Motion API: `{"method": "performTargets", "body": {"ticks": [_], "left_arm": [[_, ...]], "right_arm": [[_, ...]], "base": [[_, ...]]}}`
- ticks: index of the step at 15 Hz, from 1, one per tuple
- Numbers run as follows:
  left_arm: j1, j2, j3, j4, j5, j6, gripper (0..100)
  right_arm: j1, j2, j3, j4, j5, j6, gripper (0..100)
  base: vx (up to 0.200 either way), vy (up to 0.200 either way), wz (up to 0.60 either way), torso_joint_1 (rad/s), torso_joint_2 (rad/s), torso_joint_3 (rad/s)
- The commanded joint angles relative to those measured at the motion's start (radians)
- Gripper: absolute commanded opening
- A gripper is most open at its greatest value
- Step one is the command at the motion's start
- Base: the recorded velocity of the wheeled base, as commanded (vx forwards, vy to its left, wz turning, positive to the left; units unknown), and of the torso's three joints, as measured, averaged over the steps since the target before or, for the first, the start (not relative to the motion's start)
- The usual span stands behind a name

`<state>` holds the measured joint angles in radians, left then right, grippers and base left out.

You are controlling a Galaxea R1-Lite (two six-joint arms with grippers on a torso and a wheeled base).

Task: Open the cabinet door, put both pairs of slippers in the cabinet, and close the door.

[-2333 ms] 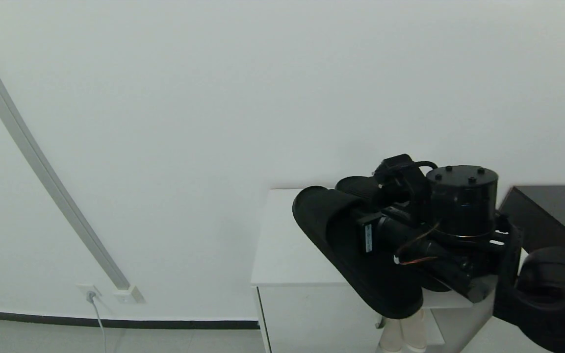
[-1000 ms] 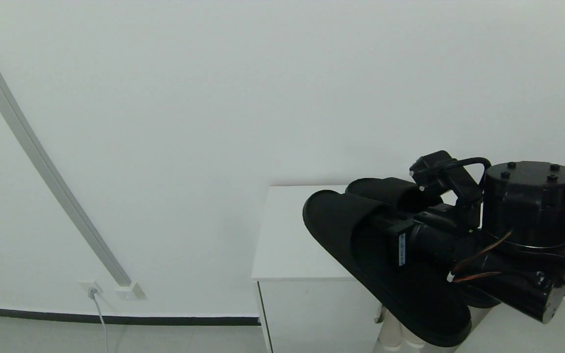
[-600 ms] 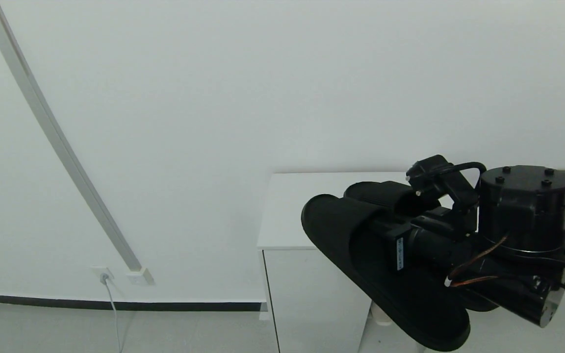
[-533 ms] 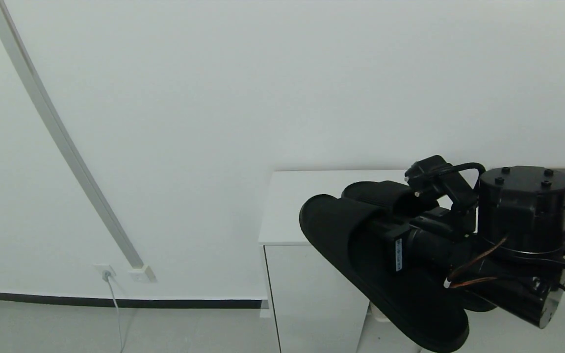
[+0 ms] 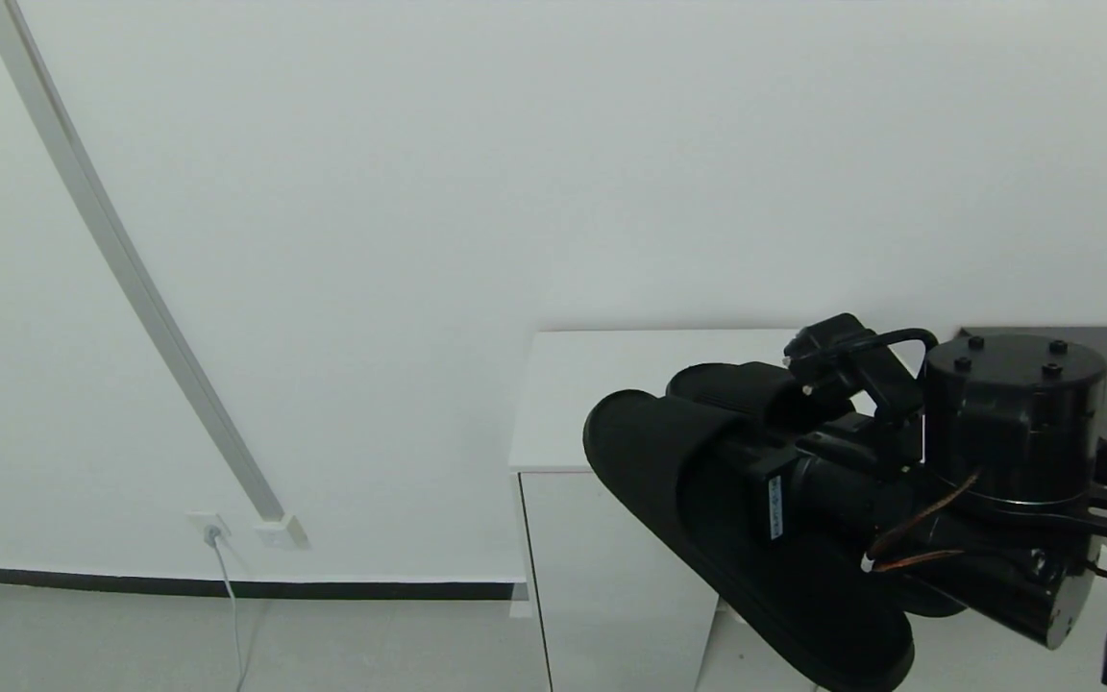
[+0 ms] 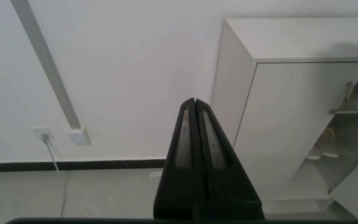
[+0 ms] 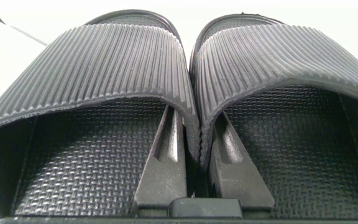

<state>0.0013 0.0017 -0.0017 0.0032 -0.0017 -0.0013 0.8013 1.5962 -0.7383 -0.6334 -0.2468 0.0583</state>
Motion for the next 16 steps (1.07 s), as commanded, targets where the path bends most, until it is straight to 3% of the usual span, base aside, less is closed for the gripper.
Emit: {"method": "performTargets", "body": {"ticks": [1, 9, 16], "left_arm": [[0.0, 0.0, 0.0, 0.0, 0.002, -0.002, 0], [0.0, 0.0, 0.0, 0.0, 0.003, -0.002, 0], [0.0, 0.0, 0.0, 0.0, 0.003, -0.002, 0]], "right_arm": [[0.006, 0.004, 0.007, 0.0, 0.0, 0.0, 0], [0.013, 0.008, 0.011, -0.003, 0.0, 0.002, 0], [0.013, 0.008, 0.013, -0.003, 0.0, 0.0, 0]], "base": [[0.0, 0.0, 0.0, 0.0, 0.0, 0.0], [0.0, 0.0, 0.0, 0.0, 0.0, 0.0], [0.0, -0.2, 0.0, 0.002, 0.0, 0.002]]}}
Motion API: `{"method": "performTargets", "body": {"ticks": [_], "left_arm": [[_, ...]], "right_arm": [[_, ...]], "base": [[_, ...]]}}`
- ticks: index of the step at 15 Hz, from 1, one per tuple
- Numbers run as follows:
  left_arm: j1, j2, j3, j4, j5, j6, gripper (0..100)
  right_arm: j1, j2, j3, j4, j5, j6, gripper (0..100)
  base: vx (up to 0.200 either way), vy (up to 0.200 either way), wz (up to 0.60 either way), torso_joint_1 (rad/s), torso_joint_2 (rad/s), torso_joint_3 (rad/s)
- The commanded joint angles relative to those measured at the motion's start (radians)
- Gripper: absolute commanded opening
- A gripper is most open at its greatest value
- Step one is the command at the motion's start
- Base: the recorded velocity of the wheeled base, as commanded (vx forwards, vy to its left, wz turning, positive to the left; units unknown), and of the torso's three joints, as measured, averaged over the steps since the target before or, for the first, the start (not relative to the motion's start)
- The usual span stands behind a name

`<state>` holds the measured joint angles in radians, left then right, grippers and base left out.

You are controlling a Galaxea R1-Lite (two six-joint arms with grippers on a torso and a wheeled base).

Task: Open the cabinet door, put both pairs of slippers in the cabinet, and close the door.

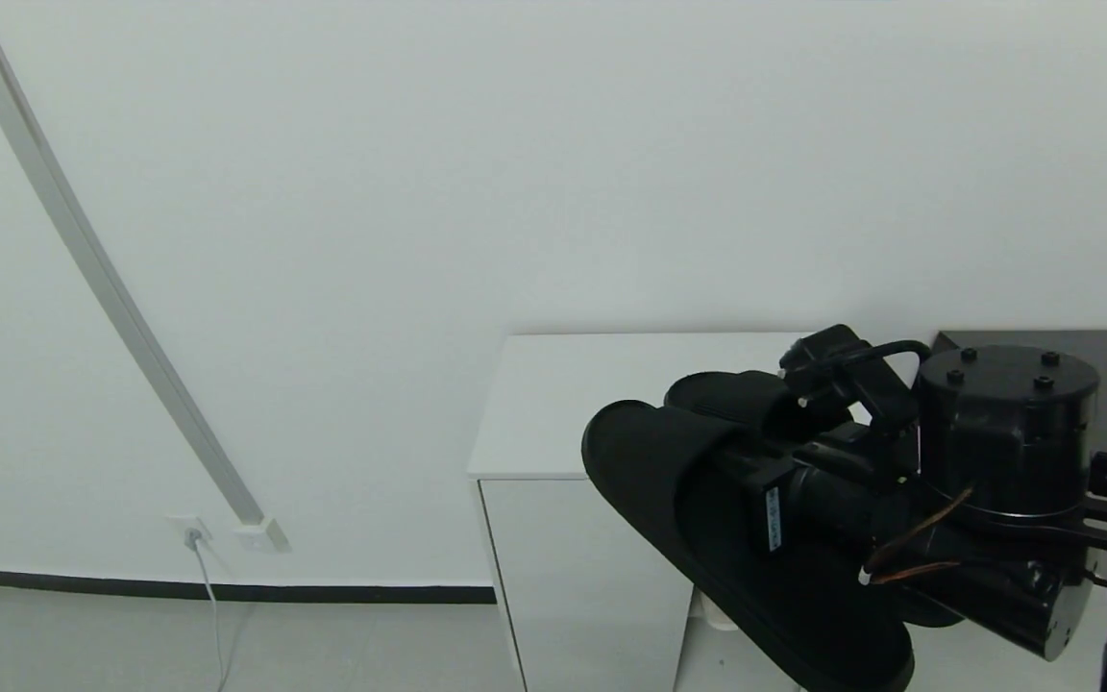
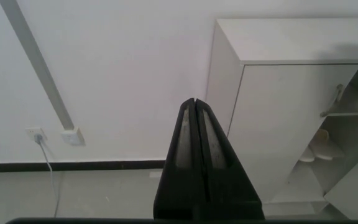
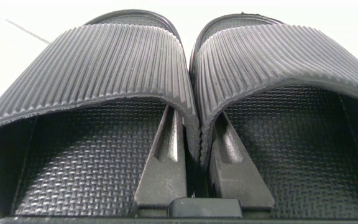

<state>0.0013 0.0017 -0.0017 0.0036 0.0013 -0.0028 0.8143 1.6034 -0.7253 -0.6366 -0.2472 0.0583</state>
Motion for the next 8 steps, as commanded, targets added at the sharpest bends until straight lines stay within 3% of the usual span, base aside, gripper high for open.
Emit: {"method": "performTargets", "body": {"ticks": [1, 8], "left_arm": [[0.0, 0.0, 0.0, -0.001, 0.0, 0.0, 0], [0.0, 0.0, 0.0, -0.001, 0.0, 0.001, 0]], "right_arm": [[0.0, 0.001, 0.0, 0.002, 0.0, 0.0, 0], [0.002, 0.001, 0.007, 0.002, 0.0, 0.0, 0]], "base": [[0.0, -0.2, 0.0, 0.012, 0.0, 0.002], [0.0, -0.2, 0.0, 0.004, 0.0, 0.004]]}}
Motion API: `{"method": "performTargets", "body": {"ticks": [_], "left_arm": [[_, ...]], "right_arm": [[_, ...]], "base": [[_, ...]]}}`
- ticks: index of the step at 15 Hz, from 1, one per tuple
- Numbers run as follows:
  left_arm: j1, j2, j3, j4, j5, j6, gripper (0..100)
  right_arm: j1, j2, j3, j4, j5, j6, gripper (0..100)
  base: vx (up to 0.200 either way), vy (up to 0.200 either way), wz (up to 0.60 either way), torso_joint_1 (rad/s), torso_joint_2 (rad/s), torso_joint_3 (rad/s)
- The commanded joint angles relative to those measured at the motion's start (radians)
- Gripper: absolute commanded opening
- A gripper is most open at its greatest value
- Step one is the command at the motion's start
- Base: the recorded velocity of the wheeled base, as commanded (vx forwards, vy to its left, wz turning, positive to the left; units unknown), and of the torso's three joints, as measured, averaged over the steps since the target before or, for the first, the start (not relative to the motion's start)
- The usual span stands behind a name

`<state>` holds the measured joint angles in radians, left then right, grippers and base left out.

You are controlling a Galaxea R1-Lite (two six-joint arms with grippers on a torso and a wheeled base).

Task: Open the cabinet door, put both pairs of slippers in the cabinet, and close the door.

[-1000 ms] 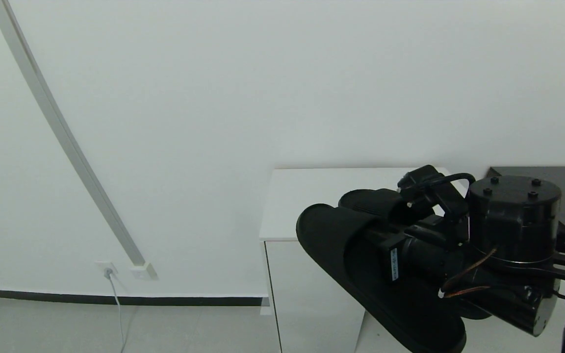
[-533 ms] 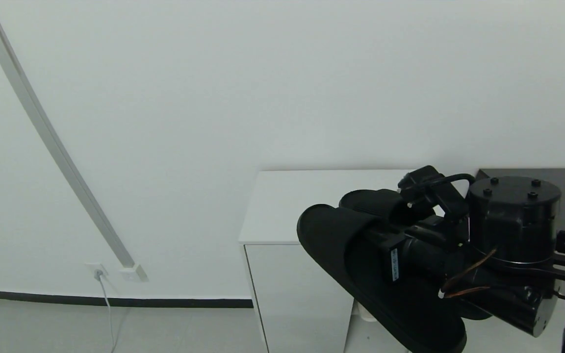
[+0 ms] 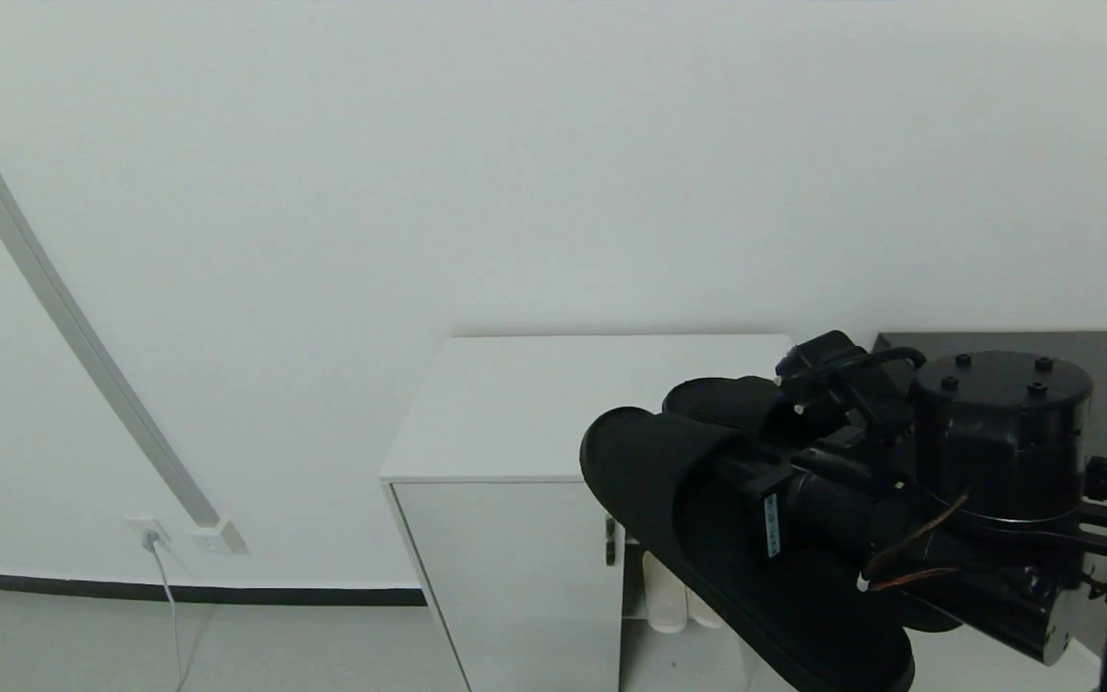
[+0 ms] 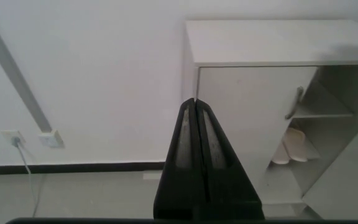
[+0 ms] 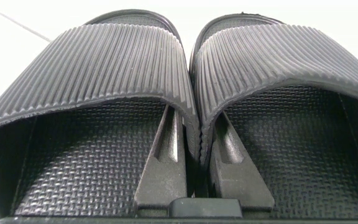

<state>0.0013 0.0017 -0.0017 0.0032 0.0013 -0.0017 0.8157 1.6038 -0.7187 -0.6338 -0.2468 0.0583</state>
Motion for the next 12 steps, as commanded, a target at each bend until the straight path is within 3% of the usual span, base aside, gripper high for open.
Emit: {"method": "performTargets", "body": {"ticks": [1, 12], "left_arm": [[0.0, 0.0, 0.0, 0.0, 0.0, 0.0, 0], [0.0, 0.0, 0.0, 0.0, -0.001, 0.0, 0]], "right_arm": [[0.0, -0.001, 0.001, -0.001, 0.0, 0.0, 0], [0.003, -0.001, 0.002, -0.003, -0.009, 0.0, 0]], "base": [[0.0, 0.0, 0.0, 0.0, 0.0, 0.0], [0.0, 0.0, 0.0, 0.0, 0.0, 0.0]]}}
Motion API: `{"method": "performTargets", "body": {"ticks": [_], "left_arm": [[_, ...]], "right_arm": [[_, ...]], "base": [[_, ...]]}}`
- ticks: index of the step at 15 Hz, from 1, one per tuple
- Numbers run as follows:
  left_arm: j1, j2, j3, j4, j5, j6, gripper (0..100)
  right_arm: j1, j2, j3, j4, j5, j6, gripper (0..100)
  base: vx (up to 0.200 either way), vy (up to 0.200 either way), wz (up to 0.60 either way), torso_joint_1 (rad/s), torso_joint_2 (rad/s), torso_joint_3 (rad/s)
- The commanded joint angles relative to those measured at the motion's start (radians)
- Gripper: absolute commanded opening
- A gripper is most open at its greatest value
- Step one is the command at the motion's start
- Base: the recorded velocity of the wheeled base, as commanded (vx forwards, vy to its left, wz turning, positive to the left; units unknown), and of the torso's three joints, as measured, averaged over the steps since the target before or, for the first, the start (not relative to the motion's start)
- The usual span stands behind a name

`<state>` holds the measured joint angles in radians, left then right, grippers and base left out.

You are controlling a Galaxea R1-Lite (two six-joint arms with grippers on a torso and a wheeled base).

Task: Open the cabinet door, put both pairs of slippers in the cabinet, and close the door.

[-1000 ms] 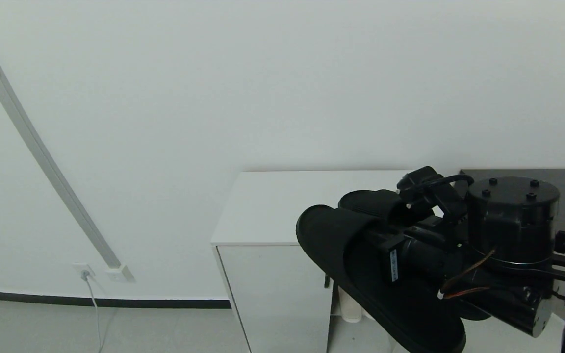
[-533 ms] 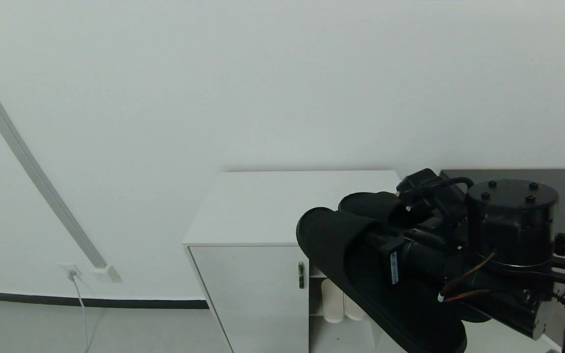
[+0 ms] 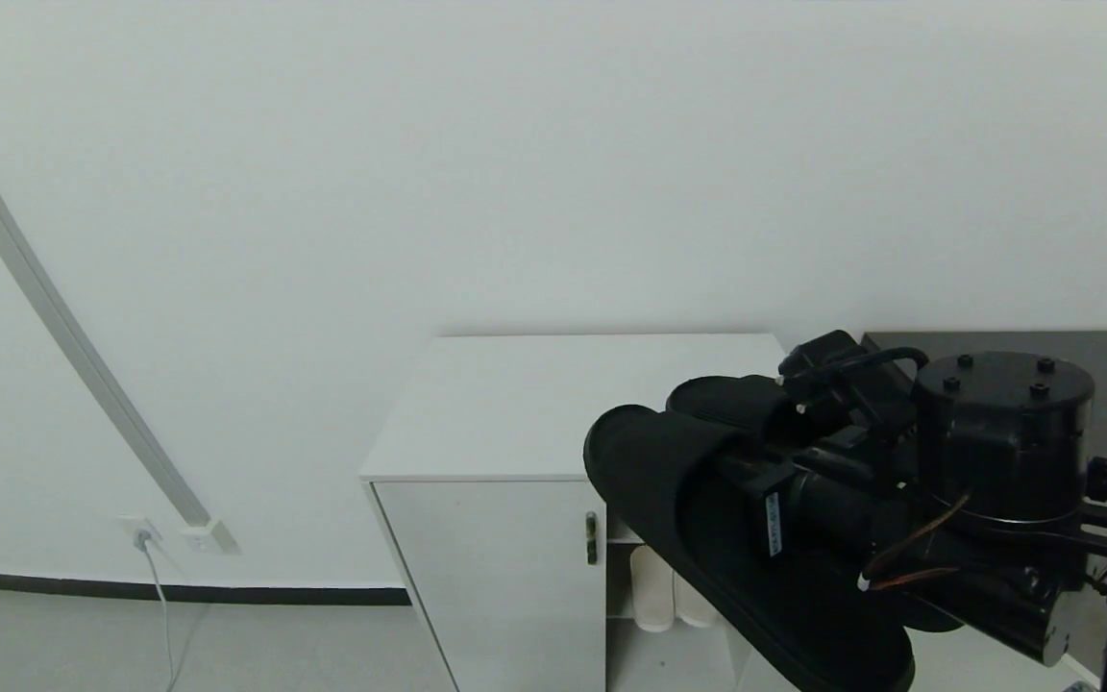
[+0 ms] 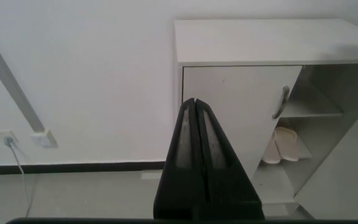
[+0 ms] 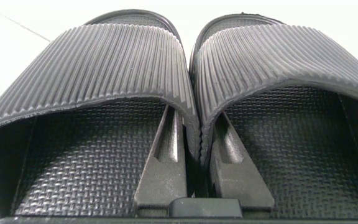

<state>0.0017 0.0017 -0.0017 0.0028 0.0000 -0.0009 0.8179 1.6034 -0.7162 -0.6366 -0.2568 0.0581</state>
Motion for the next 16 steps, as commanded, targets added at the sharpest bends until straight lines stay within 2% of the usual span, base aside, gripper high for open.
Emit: {"method": "performTargets", "body": {"ticks": [1, 9, 16], "left_arm": [[0.0, 0.0, 0.0, 0.0, 0.0, 0.001, 0], [0.0, 0.0, 0.0, 0.0, -0.002, -0.001, 0], [0.0, 0.0, 0.0, 0.0, -0.002, -0.001, 0]], "right_arm": [[0.001, 0.0, 0.001, 0.002, 0.001, 0.0, 0], [0.001, 0.0, 0.011, 0.002, -0.001, -0.003, 0], [0.001, -0.007, 0.02, 0.0, -0.001, -0.017, 0]], "base": [[0.0, 0.0, 0.0, 0.0, 0.0, 0.0], [-0.2, 0.0, 0.0, 0.001, 0.0, 0.001], [0.0, 0.0, 0.0, 0.0, 0.0, 0.0]]}}
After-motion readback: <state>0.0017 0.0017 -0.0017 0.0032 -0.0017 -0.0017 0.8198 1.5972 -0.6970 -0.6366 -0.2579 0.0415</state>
